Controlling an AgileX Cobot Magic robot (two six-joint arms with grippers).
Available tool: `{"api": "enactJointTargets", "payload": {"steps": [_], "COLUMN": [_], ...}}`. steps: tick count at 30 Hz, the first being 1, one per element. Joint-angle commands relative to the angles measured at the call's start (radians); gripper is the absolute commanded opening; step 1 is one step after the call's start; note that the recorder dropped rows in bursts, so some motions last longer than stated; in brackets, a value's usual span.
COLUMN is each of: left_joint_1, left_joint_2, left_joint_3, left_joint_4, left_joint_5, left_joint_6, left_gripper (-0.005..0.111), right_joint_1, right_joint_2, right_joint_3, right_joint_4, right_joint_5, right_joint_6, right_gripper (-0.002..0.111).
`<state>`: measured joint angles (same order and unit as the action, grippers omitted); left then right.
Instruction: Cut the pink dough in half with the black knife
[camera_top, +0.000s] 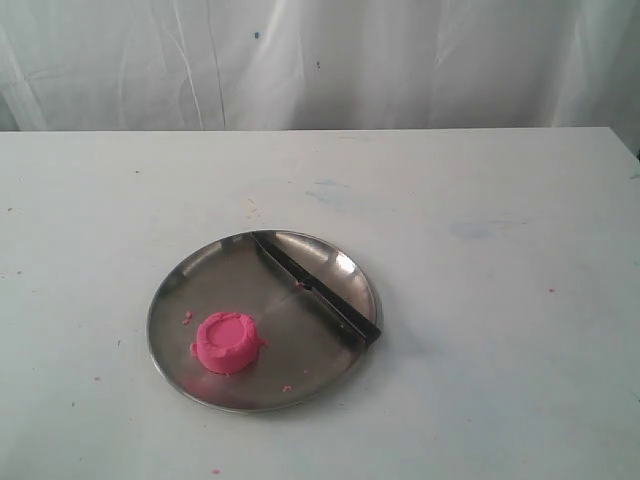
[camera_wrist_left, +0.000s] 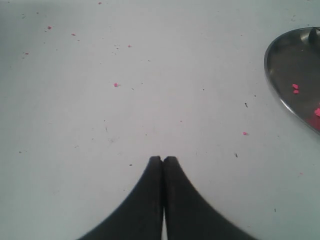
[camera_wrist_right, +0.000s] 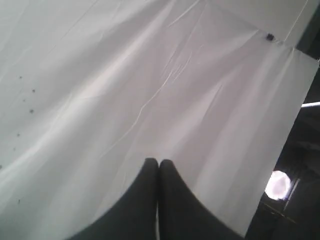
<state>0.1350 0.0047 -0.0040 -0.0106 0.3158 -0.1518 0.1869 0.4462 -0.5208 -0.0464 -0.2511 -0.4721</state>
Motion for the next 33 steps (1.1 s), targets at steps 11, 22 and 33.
{"api": "enactJointTargets", "payload": {"steps": [11, 22, 33], "left_joint_1": [0.002, 0.002, 0.002], "left_joint_2": [-0.005, -0.005, -0.005], "left_joint_3": [0.004, 0.004, 0.004], "left_joint_4": [-0.006, -0.006, -0.006], "left_joint_5": [0.008, 0.008, 0.008], "left_joint_6": [-0.006, -0.006, -0.006], "left_gripper": [0.0, 0.0, 0.0], "right_joint_1": [0.077, 0.086, 0.214], "right_joint_2": [0.352, 0.666, 0.67], "right_joint_3": [-0.056, -0.232, -0.233], "right_joint_4": [0.058, 0.228, 0.538], "right_joint_5": [0.592, 1.017, 1.159], "right_joint_6": [0.286, 0.272, -0.153], "right_gripper": [0.0, 0.0, 0.0]}}
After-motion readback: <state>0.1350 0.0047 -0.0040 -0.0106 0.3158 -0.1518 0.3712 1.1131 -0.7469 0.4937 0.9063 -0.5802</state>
